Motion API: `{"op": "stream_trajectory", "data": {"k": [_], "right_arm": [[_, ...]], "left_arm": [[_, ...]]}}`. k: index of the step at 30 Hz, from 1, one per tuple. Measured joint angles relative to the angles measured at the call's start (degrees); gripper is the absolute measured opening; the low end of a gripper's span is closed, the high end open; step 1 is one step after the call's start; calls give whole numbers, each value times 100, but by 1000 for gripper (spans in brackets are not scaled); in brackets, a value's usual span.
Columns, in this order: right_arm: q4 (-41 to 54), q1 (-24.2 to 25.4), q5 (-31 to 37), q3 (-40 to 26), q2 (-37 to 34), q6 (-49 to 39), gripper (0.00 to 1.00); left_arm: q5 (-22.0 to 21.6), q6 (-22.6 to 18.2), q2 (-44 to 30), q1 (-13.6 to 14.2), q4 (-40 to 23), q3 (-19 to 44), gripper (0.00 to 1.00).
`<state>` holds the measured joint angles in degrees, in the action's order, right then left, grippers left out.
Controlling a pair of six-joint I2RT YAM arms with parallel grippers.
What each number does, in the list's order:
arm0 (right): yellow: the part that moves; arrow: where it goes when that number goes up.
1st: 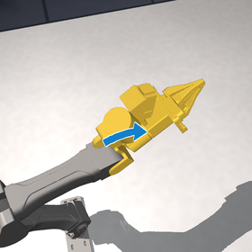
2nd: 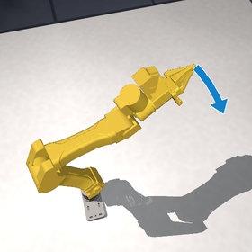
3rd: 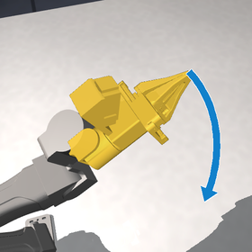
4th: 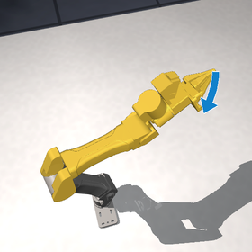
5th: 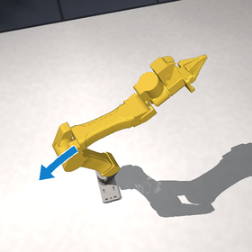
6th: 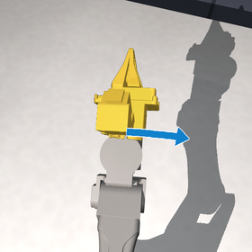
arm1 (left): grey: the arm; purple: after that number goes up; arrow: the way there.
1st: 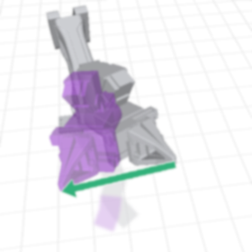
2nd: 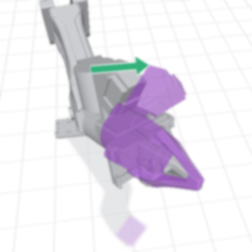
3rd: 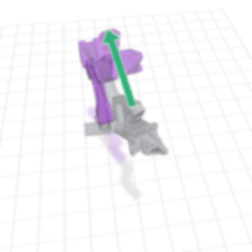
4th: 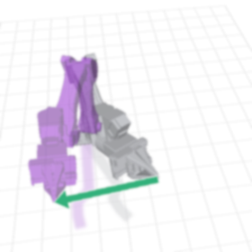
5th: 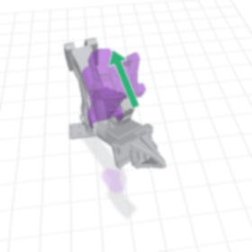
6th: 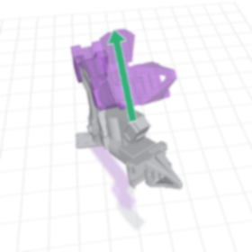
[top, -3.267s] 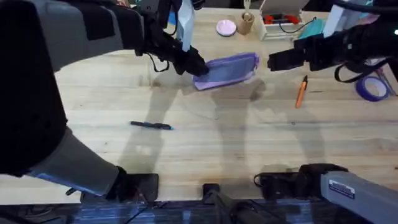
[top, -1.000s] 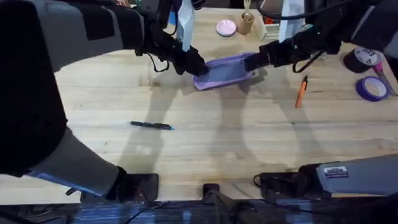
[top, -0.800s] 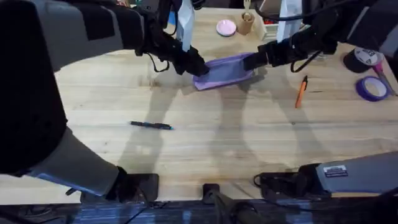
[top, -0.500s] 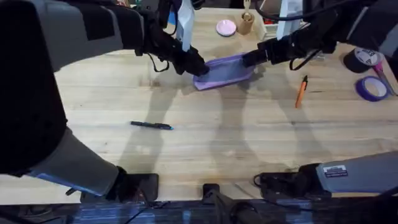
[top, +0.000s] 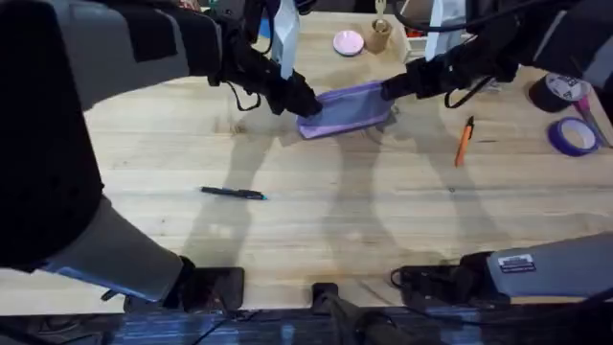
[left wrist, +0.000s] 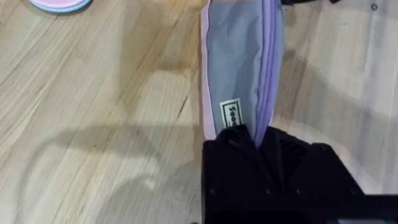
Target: Unzip the bag, pick up the pens from the table one at a time and place them inside, then zip the bag closed.
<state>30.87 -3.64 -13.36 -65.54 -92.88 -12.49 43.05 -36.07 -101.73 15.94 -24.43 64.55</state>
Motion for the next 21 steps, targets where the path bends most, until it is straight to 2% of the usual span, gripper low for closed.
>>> {"op": "stream_trajectory", "data": {"k": [10, 13, 14, 21], "right_arm": [[-23, 0, -7, 0, 0, -3, 202], [-70, 0, -1, 0, 0, -5, 99], [-78, 0, 1, 0, 0, -1, 35], [-82, 0, 1, 0, 0, -2, 32]], "left_arm": [[-2, 0, 0, 0, 2, 0, 43], [-7, 0, 0, 0, 4, 0, 43], [-12, 0, 0, 0, 4, 0, 43], [-17, 0, 0, 0, 4, 0, 45]]}}
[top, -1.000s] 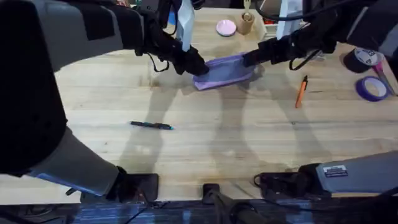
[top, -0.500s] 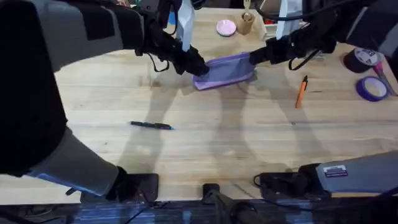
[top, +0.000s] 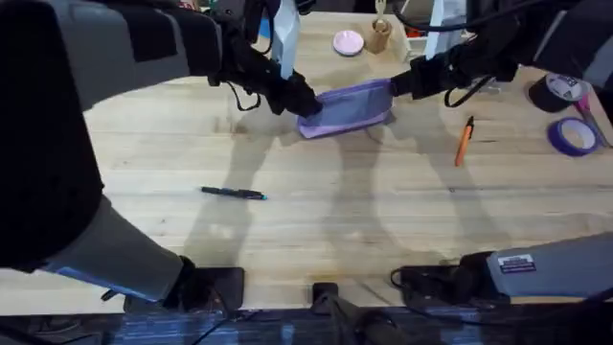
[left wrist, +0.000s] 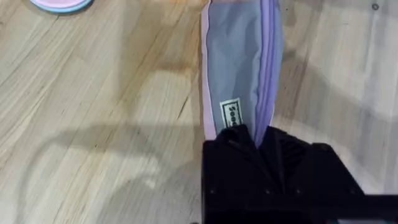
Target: Unzip the bag, pick up the pens from the table one at a time and place them inside, then zip the bag closed.
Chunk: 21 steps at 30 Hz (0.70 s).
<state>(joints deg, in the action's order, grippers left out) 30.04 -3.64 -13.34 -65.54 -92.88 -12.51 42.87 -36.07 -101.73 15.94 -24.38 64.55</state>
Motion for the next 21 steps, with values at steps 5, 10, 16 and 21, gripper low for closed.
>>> {"op": "stream_trajectory", "data": {"k": [5, 10, 16, 21], "right_arm": [[0, 0, 0, 0, 0, 0, 32], [7, 0, 0, 0, 2, 0, 32], [44, 0, 4, 2, 131, 0, 32], [394, 0, 2, 0, 920, -92, 32]], "left_arm": [[0, 0, 0, 0, 0, 0, 45], [0, 0, 0, 0, 0, 0, 45], [0, 0, 0, 0, -5, 0, 45], [4, 0, 0, 0, -24, 0, 45]]}}
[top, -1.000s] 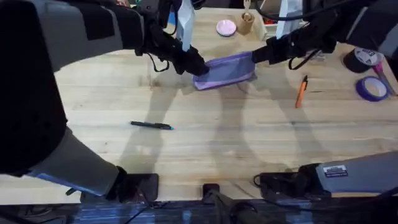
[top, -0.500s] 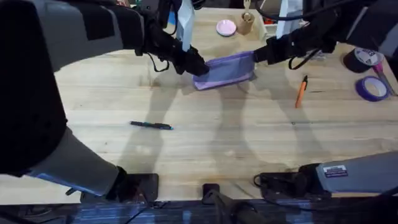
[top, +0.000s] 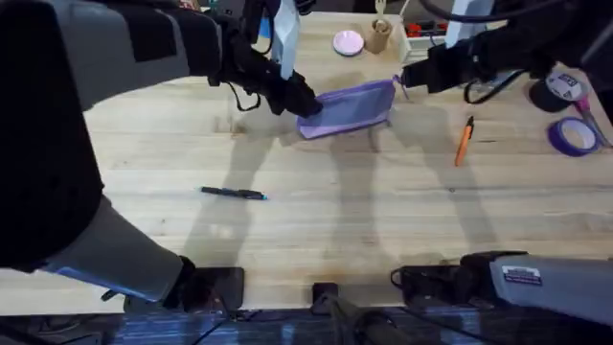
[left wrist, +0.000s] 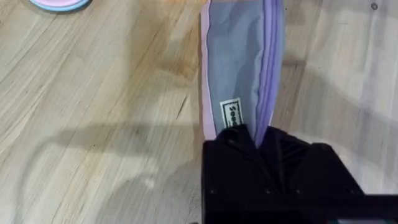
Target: Unzip the bag, pick up the pens from the table one at a time and place them inside, then zip the bag closed.
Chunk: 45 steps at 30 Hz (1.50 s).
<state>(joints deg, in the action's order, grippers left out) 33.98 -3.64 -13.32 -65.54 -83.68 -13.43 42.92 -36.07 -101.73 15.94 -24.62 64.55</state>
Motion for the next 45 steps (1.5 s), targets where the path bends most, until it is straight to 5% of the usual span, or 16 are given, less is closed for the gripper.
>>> {"op": "stream_trajectory", "data": {"k": [16, 22, 23, 32, 39, 45], "right_arm": [[445, 0, 6, 0, 1060, -160, 61], [454, 0, 19, 0, 1060, 22, 888], [454, 0, 21, 0, 1060, 99, 967], [467, 0, 111, 0, 1060, 355, 996], [573, 0, 1349, 0, 1059, -254, 996], [104, 7, 1717, 0, 1056, -525, 995]], "left_arm": [[-2, 0, 0, 0, 0, 0, 45], [-1, 0, 0, 0, 0, 0, 45], [-2, 0, 0, 0, 0, 0, 45], [-2, 0, 0, 0, 0, 0, 45], [-1, 0, 0, 0, 0, 0, 45], [-2, 0, 0, 0, 0, 0, 45]]}}
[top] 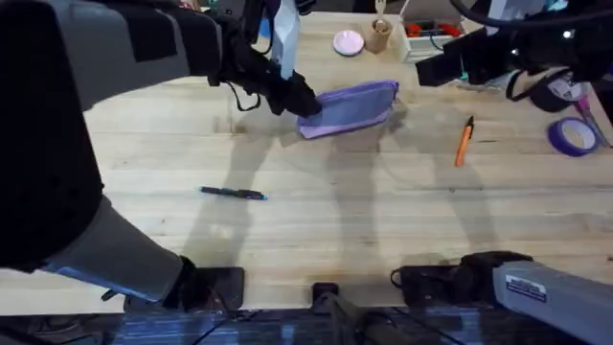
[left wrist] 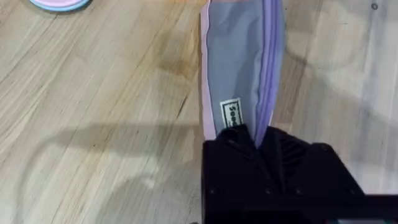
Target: Unzip the bag, pick up the pens from the table one at a time and place them inside, then zip the bag closed.
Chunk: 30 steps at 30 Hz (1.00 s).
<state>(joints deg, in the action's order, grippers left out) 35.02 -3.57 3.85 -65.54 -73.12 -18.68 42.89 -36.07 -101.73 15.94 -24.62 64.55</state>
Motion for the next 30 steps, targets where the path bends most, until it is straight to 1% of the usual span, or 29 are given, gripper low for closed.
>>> {"op": "stream_trajectory", "data": {"k": [2, 3, 11, 13, 15, 18, 21, 24, 27, 30], "right_arm": [[-39, 52, -98, 0, -2, -160, 995], [-35, 743, -1198, 0, -1, -802, 993], [-32, 2626, -3461, 0, -2, -1489, 992], [-26, 3008, -3911, 0, -1, -1567, 992], [14, 3284, -4354, 0, -1, -1661, 992], [188, 3568, -5038, 0, -13, -1857, 992], [464, 3636, -5454, -20, -128, -2102, 992], [670, 3636, -5688, -26, -421, -2382, 992], [663, 3636, -5774, -26, -686, -2518, 995], [678, 3636, -5796, -26, -806, -2585, 995]], "left_arm": [[0, 0, 0, 0, 0, 0, 45], [0, 0, 0, 0, 0, 0, 45], [0, 0, 0, 0, 0, 0, 46], [1, 0, 0, 0, 0, 0, 46], [1, 0, 0, 0, 0, 0, 45], [0, 0, 0, 0, 0, 0, 46], [2, 0, 0, 0, 0, 0, 45], [0, 0, 0, 0, 0, 0, 45], [0, 0, 0, 0, 0, 0, 44], [0, 0, 0, 0, 0, 0, 44]]}}
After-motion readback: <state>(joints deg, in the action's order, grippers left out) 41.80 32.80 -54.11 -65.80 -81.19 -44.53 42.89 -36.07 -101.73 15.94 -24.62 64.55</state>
